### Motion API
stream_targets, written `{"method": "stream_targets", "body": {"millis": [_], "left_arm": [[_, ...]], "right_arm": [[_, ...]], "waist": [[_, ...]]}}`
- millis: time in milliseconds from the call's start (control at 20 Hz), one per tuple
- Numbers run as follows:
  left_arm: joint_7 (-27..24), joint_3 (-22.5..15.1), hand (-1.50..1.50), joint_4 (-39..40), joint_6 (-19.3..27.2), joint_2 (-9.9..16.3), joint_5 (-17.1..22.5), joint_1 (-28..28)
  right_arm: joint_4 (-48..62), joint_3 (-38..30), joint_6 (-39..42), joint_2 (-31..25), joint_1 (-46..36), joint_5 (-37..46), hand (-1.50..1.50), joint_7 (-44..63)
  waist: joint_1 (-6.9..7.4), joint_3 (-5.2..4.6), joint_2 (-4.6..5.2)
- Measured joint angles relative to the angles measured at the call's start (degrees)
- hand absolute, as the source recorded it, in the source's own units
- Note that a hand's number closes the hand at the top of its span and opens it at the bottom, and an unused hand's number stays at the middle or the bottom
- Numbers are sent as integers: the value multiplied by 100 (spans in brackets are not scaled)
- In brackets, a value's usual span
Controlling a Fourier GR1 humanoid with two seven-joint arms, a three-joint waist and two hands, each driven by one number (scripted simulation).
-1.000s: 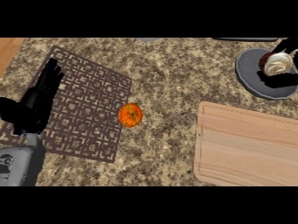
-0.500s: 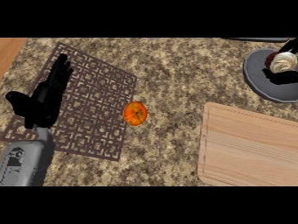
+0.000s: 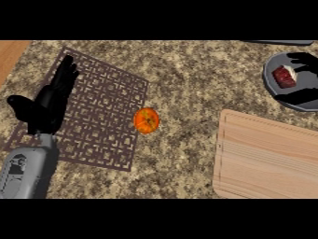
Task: Pick the cupcake from the cutting board and place it in the pan
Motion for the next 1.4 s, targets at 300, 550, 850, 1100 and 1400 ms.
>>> {"method": "stream_targets", "body": {"millis": [300,550,850,1100,1400], "left_arm": [[-10,78,0,37,-21,39,46,33],[-46,111,0,35,39,49,2,121],[6,159,0,-22,65,65,15,245],[-43,250,0,-22,37,117,57,366],[-108,243,0,-69,70,94,11,502]], "right_arm": [[223,-415,158,-90,-30,-410,-150,-689],[370,-1000,564,-316,79,-1013,-150,-1241],[617,-1314,2111,-959,442,-1420,-150,-1767],[564,-1358,2734,-1425,854,-1599,-150,-1816],[343,-1321,2973,-1688,1348,-1792,-150,-1875]], "waist": [[-83,3,-38],[-196,2,-79],[-345,-8,-146],[-458,-17,-198],[-534,-25,-240]]}}
